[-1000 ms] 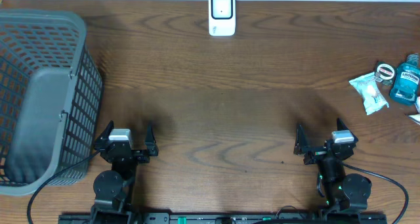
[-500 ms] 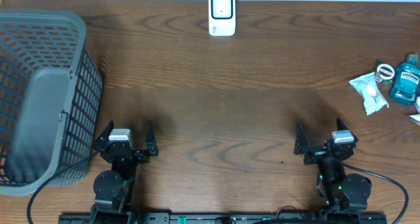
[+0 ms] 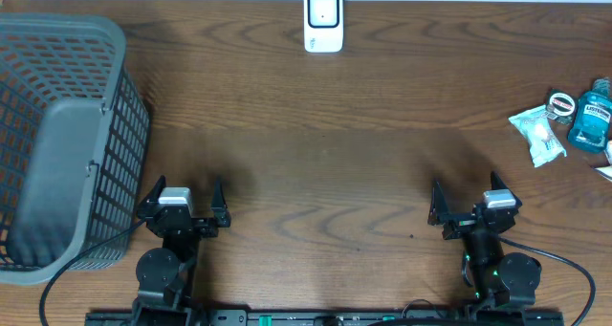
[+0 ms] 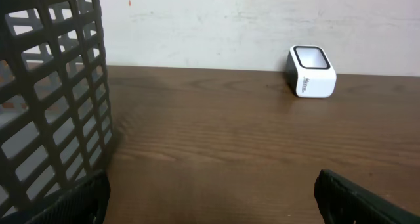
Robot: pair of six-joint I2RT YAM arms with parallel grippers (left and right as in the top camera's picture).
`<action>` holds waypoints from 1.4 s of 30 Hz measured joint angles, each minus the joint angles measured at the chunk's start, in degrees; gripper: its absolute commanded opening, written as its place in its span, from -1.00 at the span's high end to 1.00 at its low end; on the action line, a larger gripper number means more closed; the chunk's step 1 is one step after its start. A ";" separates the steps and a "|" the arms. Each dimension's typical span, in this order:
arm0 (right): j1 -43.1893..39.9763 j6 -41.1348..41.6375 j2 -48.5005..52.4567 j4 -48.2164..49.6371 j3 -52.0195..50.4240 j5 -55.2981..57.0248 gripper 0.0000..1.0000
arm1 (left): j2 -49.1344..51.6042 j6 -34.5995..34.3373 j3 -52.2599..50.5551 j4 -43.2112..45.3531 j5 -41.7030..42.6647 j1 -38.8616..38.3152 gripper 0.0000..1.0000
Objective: Scan the item barcode
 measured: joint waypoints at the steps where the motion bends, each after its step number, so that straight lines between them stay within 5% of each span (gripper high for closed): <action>1: 0.00 0.00 0.00 0.00 0.00 0.02 -0.98 | 0.00 0.00 0.00 0.00 -0.02 0.00 -0.95; 42: 0.00 0.02 -0.02 0.00 0.00 0.02 -0.98 | -0.79 0.02 0.02 -0.22 1.51 5.77 -0.95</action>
